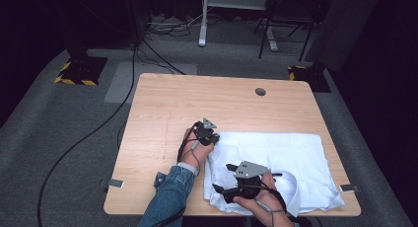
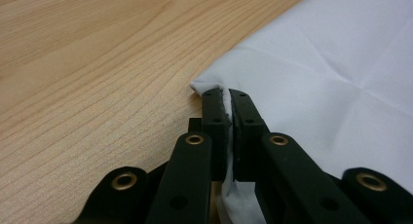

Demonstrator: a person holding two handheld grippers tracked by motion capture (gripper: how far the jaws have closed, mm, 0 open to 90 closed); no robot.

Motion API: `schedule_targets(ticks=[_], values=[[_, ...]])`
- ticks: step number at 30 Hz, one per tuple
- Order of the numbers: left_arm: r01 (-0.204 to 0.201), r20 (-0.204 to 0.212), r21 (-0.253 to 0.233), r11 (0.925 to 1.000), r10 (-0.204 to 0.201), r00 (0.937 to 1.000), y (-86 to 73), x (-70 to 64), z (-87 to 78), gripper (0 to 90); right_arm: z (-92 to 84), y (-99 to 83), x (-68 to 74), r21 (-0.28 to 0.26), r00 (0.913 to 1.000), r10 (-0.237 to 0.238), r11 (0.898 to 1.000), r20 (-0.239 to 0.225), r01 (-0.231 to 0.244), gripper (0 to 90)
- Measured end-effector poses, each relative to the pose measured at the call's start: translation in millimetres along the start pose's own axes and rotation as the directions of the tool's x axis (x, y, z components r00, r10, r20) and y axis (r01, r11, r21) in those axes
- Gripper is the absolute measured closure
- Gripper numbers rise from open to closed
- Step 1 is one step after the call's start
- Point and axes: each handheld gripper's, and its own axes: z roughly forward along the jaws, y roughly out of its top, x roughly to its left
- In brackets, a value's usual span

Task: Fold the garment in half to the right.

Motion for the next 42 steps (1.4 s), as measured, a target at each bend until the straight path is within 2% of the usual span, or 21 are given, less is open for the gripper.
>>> schedule_targets(ticks=[6, 21, 29, 34, 39, 42], values=[[0.001, -0.001, -0.002, 1.0, -0.001, 1.0, -0.1, -0.1, 0.1, 86.3, 8.9, -6.2, 6.3, 0.018, 0.9998, 0.007, 1.0, -0.02, -0.006, 18.1], [-0.003, -0.003, -0.002, 1.0, 0.003, 1.0, 0.0, -0.5, 0.1, 86.3, 29.0, -21.1, 21.3, 0.065, 0.9994, 0.004, 0.998, -0.034, -0.002, 15.7], [-0.001, -0.002, -0.002, 1.0, 0.001, 1.0, -0.1, -0.4, 0.1, 86.3, 36.1, -25.2, 25.9, 0.083, 0.9996, -0.008, 0.997, -0.025, 0.01, 12.6], [-0.001, -0.001, -0.002, 1.0, 0.001, 1.0, 0.0, -0.3, 0.2, 86.3, 40.7, -27.7, 29.9, 0.114, 0.9997, -0.019, 0.993, -0.015, 0.02, 11.9], [0.0, 0.0, -0.001, 1.0, 0.0, 1.0, 0.0, 0.0, 0.0, 86.3, 43.6, -27.0, 34.5, 0.137, 0.9982, -0.056, 0.989, 0.018, 0.053, 12.2], [0.0, 0.0, -0.001, 1.0, 0.0, 1.0, -0.1, -0.1, 0.0, 86.3, 44.6, -26.6, 36.2, 0.131, 0.9983, -0.045, 0.991, 0.037, 0.039, 16.1]])
